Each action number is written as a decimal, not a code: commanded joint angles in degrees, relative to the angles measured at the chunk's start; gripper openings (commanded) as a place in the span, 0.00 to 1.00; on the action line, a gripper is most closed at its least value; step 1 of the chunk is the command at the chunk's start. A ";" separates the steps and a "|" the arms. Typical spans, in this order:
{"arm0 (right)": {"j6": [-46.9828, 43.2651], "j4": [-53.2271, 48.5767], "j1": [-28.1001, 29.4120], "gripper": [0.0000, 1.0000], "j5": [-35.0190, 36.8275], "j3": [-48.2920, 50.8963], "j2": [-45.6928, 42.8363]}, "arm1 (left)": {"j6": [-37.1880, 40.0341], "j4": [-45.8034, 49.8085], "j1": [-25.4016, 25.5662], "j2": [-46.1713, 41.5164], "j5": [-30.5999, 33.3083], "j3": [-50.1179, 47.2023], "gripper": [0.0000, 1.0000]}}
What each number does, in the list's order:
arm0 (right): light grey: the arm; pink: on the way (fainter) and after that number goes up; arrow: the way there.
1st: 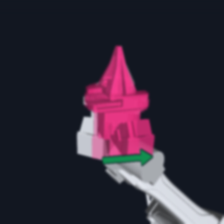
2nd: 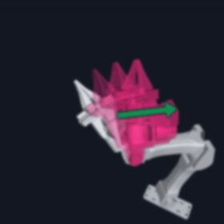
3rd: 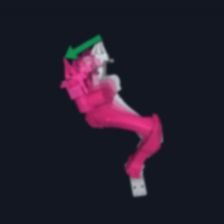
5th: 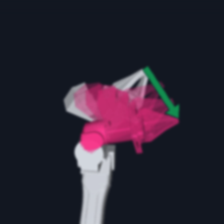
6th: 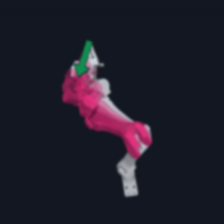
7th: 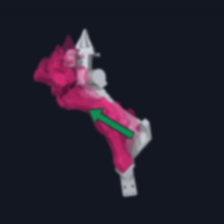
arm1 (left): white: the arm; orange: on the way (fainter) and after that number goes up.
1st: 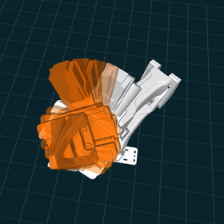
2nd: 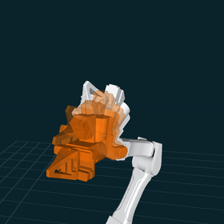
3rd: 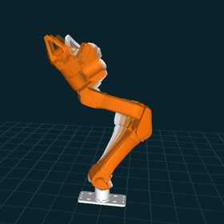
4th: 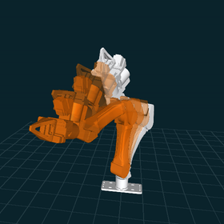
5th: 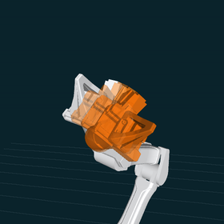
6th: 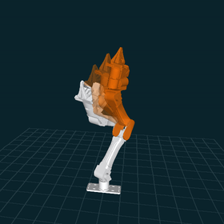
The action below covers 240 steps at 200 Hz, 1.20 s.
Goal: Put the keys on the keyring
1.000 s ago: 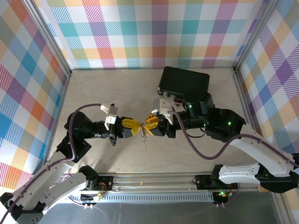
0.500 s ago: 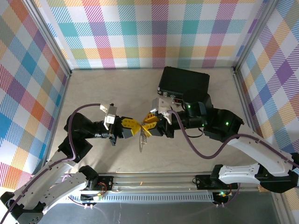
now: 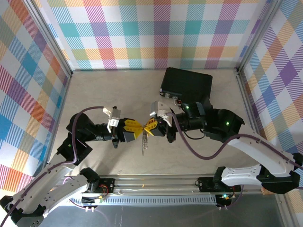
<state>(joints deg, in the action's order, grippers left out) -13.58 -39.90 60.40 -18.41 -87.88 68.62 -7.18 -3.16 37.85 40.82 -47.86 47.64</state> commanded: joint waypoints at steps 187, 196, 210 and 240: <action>-8.39 -18.08 0.49 0.00 -3.07 -14.45 9.72 | 11.60 16.79 0.57 4.12 -1.40 9.54 0.00; -8.15 -17.68 0.44 0.00 -3.29 -14.12 9.43 | 10.41 14.96 0.56 3.69 -2.12 8.80 0.00; -7.40 -16.03 0.50 0.00 -3.87 -12.95 8.29 | 7.47 10.74 0.56 2.82 -3.22 7.34 0.00; -3.25 -7.65 0.44 0.17 -4.29 -6.80 4.61 | -0.68 -0.89 0.56 1.79 -5.18 4.09 0.00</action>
<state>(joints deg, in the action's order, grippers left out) -19.97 -54.78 60.36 -19.81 -98.96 76.23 0.23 10.79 37.87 43.66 -49.93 53.52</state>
